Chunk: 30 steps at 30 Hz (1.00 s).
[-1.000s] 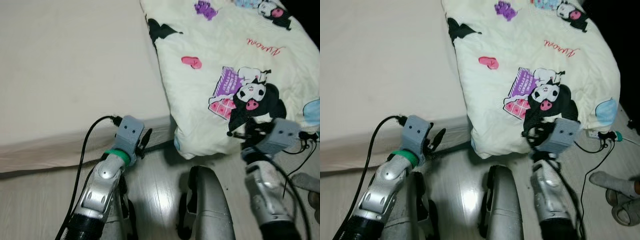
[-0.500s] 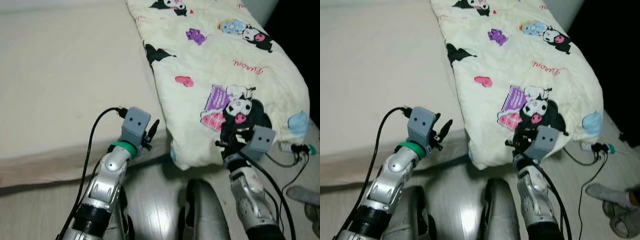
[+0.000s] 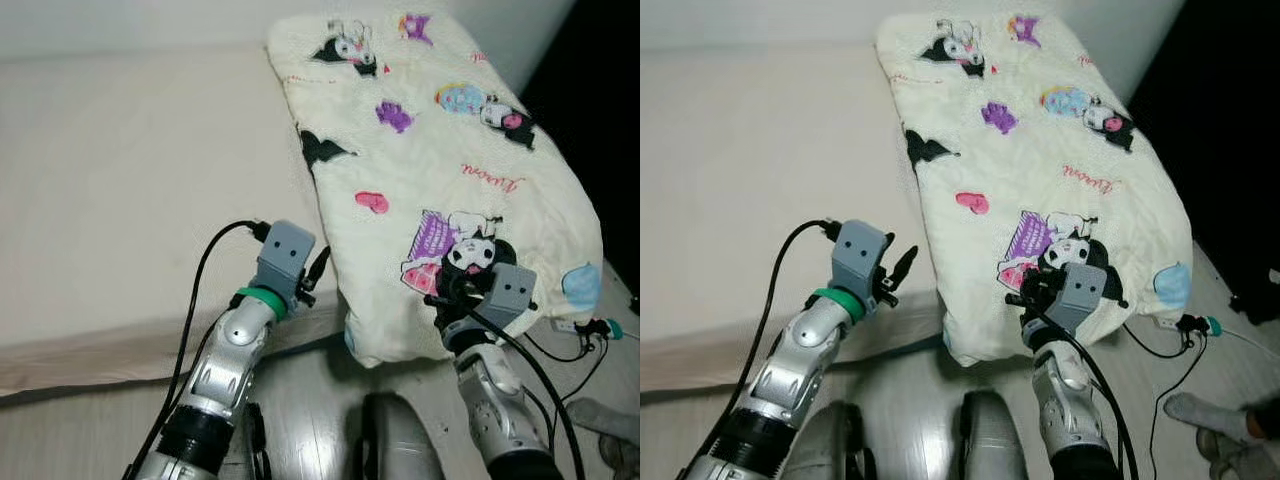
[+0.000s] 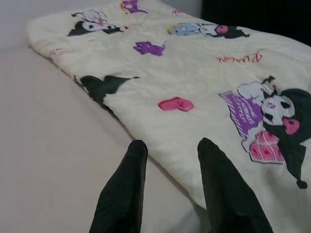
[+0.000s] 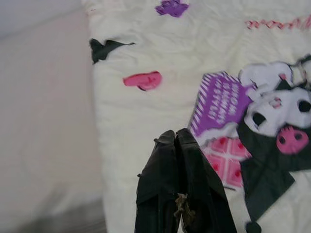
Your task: Clean up the room
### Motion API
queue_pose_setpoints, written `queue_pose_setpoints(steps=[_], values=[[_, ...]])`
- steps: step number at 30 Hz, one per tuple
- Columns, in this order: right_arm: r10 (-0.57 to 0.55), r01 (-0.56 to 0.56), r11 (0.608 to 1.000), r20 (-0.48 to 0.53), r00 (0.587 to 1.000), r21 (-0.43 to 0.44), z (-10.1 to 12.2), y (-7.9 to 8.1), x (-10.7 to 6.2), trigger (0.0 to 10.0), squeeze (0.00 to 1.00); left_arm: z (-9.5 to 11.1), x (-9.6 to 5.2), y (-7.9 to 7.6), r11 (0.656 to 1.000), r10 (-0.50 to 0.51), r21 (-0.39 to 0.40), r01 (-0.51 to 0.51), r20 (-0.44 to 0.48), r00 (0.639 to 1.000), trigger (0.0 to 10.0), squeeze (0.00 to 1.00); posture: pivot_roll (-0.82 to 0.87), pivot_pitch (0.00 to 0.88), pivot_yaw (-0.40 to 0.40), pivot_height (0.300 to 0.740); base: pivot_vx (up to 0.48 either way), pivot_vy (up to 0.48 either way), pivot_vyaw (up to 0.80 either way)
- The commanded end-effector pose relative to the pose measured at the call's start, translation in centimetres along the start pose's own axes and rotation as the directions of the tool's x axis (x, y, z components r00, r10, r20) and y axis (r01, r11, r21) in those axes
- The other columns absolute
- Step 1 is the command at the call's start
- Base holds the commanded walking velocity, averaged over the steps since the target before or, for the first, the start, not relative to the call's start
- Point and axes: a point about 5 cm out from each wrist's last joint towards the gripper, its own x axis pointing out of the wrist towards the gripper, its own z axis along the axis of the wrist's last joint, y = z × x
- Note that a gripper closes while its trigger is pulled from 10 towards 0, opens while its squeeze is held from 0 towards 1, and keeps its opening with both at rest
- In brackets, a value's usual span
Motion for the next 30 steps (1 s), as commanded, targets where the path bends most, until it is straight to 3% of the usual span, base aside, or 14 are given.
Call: queue_pose_setpoints(steps=[1,11,17,20,21,25,26,27,28,30], values=[[-0.025,0.025,1.000,-0.028,0.999,0.000,-0.7,-0.8,-0.5,10.0,0.00,-0.4,0.1,-0.3,1.000,-0.011,0.005,0.011,-0.013,1.000,10.0,0.00,-0.08,0.009,0.007,0.696,0.000,0.000,0.00],[-0.029,0.029,1.000,-0.050,0.998,-0.010,-1.5,-1.1,-0.7,10.0,0.00,-0.3,0.7,-1.1,0.999,-0.032,0.011,0.032,-0.005,0.999,10.0,0.00,-0.08,0.004,0.006,0.726,0.000,0.000,0.00],[-0.022,0.020,0.999,-0.066,0.998,-0.034,-1.9,-1.2,-0.8,10.0,0.00,-1.4,0.5,-1.2,0.999,-0.046,0.022,0.047,-0.035,0.998,10.0,0.00,-0.08,0.000,0.006,0.740,0.000,0.000,0.00],[0.007,-0.022,0.991,-0.116,0.993,-0.131,-3.2,-1.1,-1.2,10.0,0.00,-3.9,-0.5,-0.5,0.997,-0.052,0.051,0.058,-0.118,0.992,10.0,0.00,-0.08,0.000,0.015,0.740,0.000,0.000,0.00],[0.007,-0.022,0.991,-0.116,0.993,-0.131,-3.2,-1.1,-1.2,10.0,0.00,-3.9,-0.5,-0.5,0.997,-0.052,0.051,0.058,-0.118,0.992,10.0,0.00,-0.08,0.000,0.015,0.740,0.000,0.000,0.00],[0.024,-0.071,0.972,-0.206,0.978,-0.225,-5.6,-0.8,-2.2,10.0,0.00,-7.6,-2.1,1.2,0.991,-0.010,0.127,0.047,-0.281,0.960,10.0,0.00,-0.08,0.000,0.024,0.740,0.000,0.000,0.00],[0.024,-0.071,0.972,-0.206,0.978,-0.225,-5.6,-0.8,-2.2,10.0,0.00,-7.6,-2.1,1.2,0.991,-0.010,0.127,0.047,-0.281,0.960,10.0,0.00,-0.08,0.000,0.024,0.740,0.000,0.000,0.00],[0.049,-0.106,0.963,-0.226,0.973,-0.246,-6.2,-0.2,-2.4,10.0,0.00,-9.2,-3.1,2.5,0.988,0.031,0.151,0.023,-0.346,0.938,10.0,0.00,-0.07,0.000,0.024,0.740,0.000,0.000,0.00],[0.049,-0.106,0.963,-0.226,0.973,-0.246,-6.2,-0.2,-2.4,10.0,0.00,-9.2,-3.1,2.5,0.988,0.031,0.151,0.023,-0.346,0.938,10.0,0.00,-0.07,0.000,0.024,0.740,0.000,0.000,0.00],[0.094,-0.157,0.951,-0.238,0.967,-0.265,-6.7,1.0,-2.4,10.0,0.00,-11.2,-4.7,4.3,0.985,0.105,0.171,-0.034,-0.423,0.900,10.0,0.00,-0.07,0.000,0.022,0.740,0.000,0.000,0.00]])
